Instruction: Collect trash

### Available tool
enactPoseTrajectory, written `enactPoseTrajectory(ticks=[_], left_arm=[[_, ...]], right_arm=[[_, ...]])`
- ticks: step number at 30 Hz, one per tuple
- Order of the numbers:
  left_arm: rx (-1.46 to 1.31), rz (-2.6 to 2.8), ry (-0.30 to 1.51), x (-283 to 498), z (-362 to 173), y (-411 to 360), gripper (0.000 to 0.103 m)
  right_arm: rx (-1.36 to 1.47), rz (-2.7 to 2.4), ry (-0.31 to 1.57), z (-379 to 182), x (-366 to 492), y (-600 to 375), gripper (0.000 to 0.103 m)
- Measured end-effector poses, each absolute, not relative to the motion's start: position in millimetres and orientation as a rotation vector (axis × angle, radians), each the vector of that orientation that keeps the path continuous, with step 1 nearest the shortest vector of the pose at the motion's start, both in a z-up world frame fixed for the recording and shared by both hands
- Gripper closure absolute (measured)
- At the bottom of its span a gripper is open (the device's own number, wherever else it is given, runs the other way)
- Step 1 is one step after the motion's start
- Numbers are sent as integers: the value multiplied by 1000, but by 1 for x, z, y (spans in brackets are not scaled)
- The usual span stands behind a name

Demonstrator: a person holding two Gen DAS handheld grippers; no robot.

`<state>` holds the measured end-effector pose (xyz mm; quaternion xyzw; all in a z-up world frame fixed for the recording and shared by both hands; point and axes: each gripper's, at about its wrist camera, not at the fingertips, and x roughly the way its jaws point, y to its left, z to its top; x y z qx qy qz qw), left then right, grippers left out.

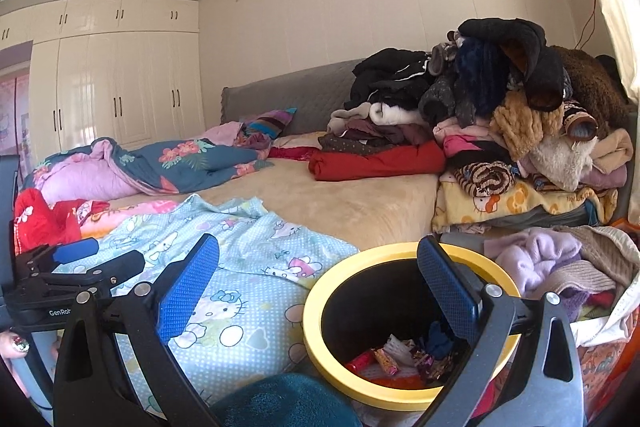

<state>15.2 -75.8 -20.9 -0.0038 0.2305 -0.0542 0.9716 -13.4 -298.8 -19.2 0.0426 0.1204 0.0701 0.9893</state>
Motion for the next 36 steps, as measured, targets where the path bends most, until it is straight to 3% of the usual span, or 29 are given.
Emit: enactPoseTrajectory(ticks=[36], left_arm=[[-18, -114, 455, 14, -22, -74, 11]], right_arm=[[90, 112, 223, -26, -18, -299, 6]])
